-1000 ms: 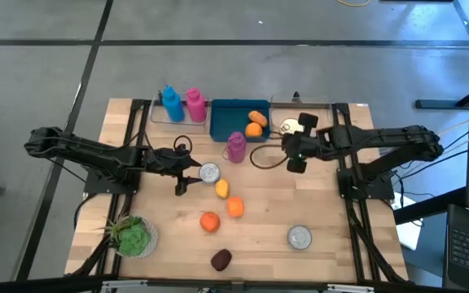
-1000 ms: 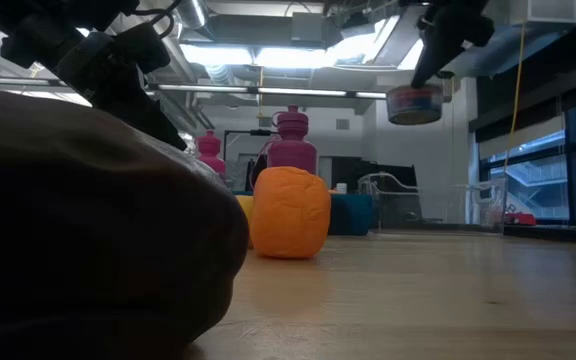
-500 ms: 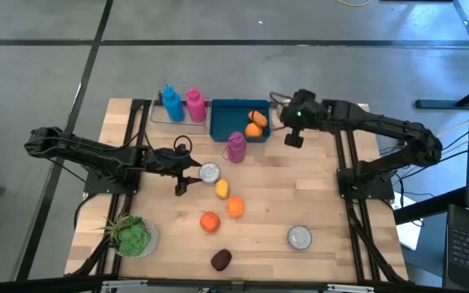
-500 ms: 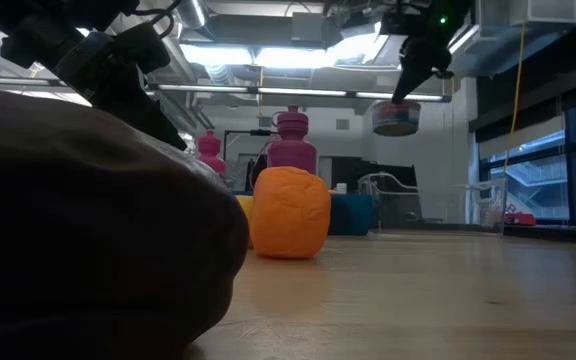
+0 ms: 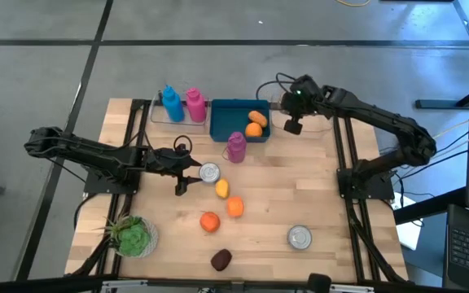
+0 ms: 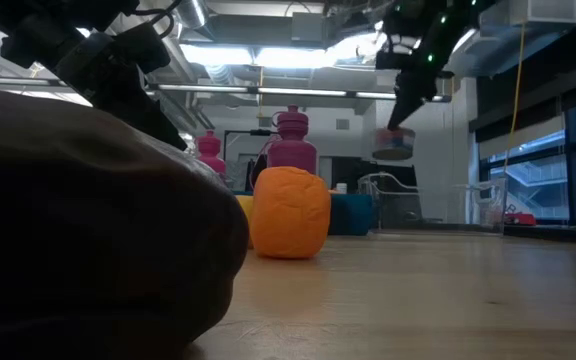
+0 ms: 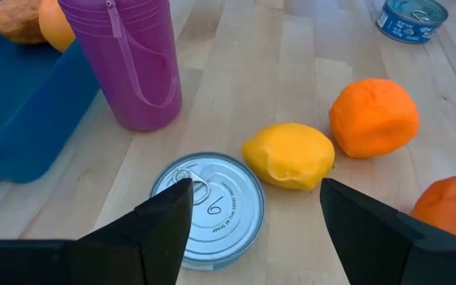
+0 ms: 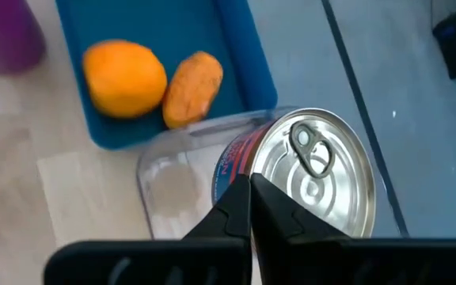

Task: Pick & Place Food Item
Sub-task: Put the blue pink can into the right transparent bin

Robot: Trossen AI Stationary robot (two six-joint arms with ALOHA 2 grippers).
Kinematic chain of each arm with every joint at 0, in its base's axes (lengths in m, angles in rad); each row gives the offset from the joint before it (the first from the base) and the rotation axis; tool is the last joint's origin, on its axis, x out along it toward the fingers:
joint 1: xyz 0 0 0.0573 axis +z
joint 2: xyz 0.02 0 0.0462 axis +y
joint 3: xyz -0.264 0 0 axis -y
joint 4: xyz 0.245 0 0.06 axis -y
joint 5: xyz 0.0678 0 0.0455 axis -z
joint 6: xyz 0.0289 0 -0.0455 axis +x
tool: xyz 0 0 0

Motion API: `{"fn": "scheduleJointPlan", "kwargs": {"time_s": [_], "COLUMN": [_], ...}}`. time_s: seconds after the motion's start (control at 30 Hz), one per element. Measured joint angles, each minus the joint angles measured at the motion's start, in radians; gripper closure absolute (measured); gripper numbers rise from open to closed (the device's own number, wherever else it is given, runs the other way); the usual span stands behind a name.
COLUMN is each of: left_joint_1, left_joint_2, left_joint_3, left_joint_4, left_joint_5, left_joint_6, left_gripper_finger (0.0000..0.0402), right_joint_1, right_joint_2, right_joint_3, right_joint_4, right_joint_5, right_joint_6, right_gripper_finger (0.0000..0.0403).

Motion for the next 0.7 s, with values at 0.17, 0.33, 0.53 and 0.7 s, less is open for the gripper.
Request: {"fn": "scheduleJointPlan", "kwargs": {"time_s": [0.17, 0.33, 0.53, 0.7], "left_joint_1": [0.0, 0.0, 0.0, 0.0], "left_joint_2": [0.0, 0.0, 0.0, 0.0], "left_joint_3": [0.0, 0.0, 0.0, 0.0], "left_joint_4": [0.0, 0.0, 0.0, 0.0], "left_joint_5": [-0.001, -0.004, -0.005, -0.005], "left_joint_6": [0.0, 0.0, 0.0, -0.001], "left_gripper_finger": [0.0137, 0.0137, 0.0137, 0.0137], "right_joint_1": [-0.03, -0.053, -0.061, -0.061], "right_joint_2": [0.037, 0.068, 0.087, 0.113], "right_joint_3": [-0.048, -0.095, -0.141, -0.141], "right_joint_4": [0.051, 0.099, 0.188, 0.192], "right_joint_5": [-0.003, -0.04, -0.056, -0.055], "right_joint_6": [-0.024, -0.024, -0.029, -0.037], "right_gripper_finger": [0.0403, 0.0403, 0.0403, 0.0403]}}
